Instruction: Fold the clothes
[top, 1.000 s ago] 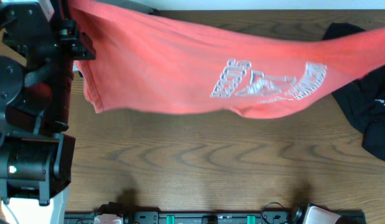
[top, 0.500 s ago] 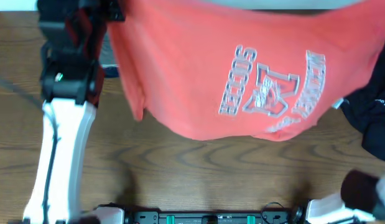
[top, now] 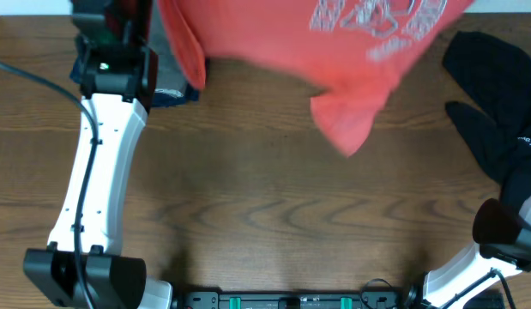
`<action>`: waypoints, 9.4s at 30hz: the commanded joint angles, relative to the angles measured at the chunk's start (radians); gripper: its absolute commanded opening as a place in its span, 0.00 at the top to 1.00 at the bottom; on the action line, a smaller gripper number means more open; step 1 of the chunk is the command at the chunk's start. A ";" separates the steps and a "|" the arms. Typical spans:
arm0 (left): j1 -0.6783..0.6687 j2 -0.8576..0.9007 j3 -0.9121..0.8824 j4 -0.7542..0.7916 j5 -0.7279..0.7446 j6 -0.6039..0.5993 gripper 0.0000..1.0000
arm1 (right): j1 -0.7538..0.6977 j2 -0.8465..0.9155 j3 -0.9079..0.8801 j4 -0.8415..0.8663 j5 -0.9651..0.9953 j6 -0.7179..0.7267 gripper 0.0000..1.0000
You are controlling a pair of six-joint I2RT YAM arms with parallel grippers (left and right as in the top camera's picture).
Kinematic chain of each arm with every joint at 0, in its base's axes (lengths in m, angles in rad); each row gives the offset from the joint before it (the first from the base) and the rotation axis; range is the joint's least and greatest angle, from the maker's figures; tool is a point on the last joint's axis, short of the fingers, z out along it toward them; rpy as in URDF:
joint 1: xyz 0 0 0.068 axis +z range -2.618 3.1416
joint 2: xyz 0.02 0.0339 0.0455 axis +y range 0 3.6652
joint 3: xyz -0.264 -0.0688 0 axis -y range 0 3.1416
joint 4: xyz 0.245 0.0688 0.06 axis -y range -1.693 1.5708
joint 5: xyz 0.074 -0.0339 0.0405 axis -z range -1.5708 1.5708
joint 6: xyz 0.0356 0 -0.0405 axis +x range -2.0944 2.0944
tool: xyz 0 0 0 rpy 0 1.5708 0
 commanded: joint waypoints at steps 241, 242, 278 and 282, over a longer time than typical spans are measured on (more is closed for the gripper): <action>-0.030 0.653 0.169 -0.863 -0.007 0.341 0.94 | 0.225 -0.447 -1.094 -0.309 0.098 0.038 0.07; -0.029 0.633 0.169 -0.879 -0.010 0.333 0.94 | 0.225 -0.447 -1.094 -0.305 0.098 0.038 0.07; -0.030 0.386 0.161 -1.141 -0.013 0.301 0.94 | 0.250 0.298 -1.094 0.521 0.007 -0.005 0.27; -0.030 0.386 0.161 -1.141 -0.013 0.301 0.94 | 0.264 0.320 -1.094 0.544 0.008 -0.015 0.31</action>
